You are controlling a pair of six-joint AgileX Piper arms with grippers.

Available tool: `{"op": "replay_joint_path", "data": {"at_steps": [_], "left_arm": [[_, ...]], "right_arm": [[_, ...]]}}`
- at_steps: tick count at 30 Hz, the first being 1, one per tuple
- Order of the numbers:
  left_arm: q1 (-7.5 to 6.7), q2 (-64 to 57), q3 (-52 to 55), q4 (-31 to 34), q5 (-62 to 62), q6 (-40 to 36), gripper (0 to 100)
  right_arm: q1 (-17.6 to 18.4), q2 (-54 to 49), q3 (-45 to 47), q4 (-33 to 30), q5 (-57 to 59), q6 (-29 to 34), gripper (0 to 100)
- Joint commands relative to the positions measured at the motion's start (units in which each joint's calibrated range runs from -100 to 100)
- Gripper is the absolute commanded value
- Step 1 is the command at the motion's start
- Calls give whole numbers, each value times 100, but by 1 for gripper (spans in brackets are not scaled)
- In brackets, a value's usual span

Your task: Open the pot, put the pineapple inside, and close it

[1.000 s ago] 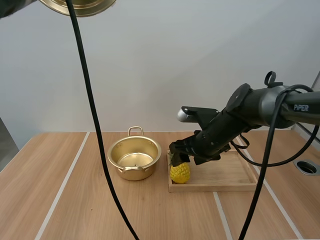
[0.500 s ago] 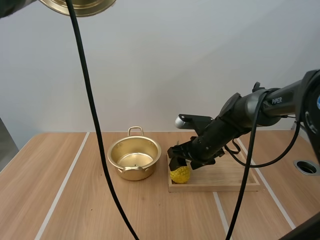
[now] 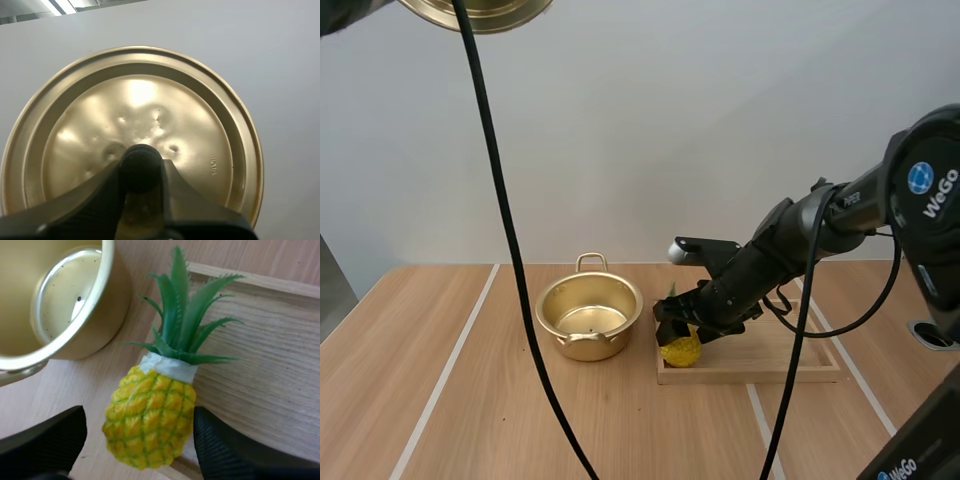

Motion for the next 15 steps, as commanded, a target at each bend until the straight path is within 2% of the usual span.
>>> {"op": "replay_joint_path", "data": {"at_steps": [1, 15], "left_arm": [[2, -28, -26, 11, -79, -43, 0], [2, -28, -26, 11, -79, -43, 0]], "right_arm": [[-9, 122, 19, 59, -95, -93, 100], [-9, 560, 19, 618, -553, -776, 100]]}}
